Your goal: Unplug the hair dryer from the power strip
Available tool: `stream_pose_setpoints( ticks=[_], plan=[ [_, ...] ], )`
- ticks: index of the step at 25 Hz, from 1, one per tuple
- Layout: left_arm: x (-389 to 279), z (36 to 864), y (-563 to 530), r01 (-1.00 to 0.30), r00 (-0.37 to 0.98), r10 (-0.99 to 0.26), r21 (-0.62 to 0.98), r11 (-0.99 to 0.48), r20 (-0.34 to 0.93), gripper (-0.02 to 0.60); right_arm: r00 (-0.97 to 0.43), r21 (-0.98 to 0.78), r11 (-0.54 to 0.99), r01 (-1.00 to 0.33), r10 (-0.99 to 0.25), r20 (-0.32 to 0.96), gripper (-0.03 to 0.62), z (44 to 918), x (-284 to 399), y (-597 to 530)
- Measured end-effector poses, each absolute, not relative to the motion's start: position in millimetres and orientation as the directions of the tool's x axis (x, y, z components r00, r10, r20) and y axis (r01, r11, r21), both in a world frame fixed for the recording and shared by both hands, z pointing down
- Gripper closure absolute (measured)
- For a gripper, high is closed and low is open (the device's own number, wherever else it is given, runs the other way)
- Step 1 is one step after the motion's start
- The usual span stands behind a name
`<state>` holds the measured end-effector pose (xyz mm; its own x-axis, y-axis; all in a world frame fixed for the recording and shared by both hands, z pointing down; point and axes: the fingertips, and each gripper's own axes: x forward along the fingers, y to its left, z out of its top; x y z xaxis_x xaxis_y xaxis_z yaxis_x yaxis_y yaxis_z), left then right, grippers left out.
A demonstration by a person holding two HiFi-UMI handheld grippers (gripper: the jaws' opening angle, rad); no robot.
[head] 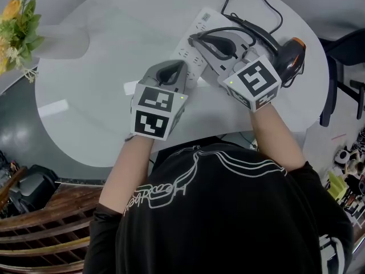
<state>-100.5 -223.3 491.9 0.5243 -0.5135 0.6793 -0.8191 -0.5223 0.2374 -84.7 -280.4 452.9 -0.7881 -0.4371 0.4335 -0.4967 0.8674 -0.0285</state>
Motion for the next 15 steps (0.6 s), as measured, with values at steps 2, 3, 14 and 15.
stream_pose_setpoints(
  ticks=[2, 3, 14, 15],
  plan=[
    [-101, 492, -223, -0.818, 0.527, -0.511, 0.243, -0.521, 0.679, 0.582, -0.777, 0.022, 0.876, -0.482, -0.439, 0.452, 0.571, 451, -88, -277],
    [-101, 492, -223, -0.819, 0.525, -0.513, 0.237, -0.523, 0.679, 0.582, -0.773, 0.033, 0.877, -0.479, -0.440, 0.458, 0.571, 451, -88, -276],
    [-98, 490, -222, -0.820, 0.524, -0.520, 0.234, -0.522, 0.675, 0.582, -0.794, -0.048, 0.847, -0.529, -0.475, 0.379, 0.571, 426, -66, -293],
    [-98, 490, -222, -0.819, 0.525, -0.519, 0.235, -0.524, 0.675, 0.582, -0.795, -0.054, 0.844, -0.534, -0.480, 0.371, 0.569, 423, -65, -292]
  ],
)
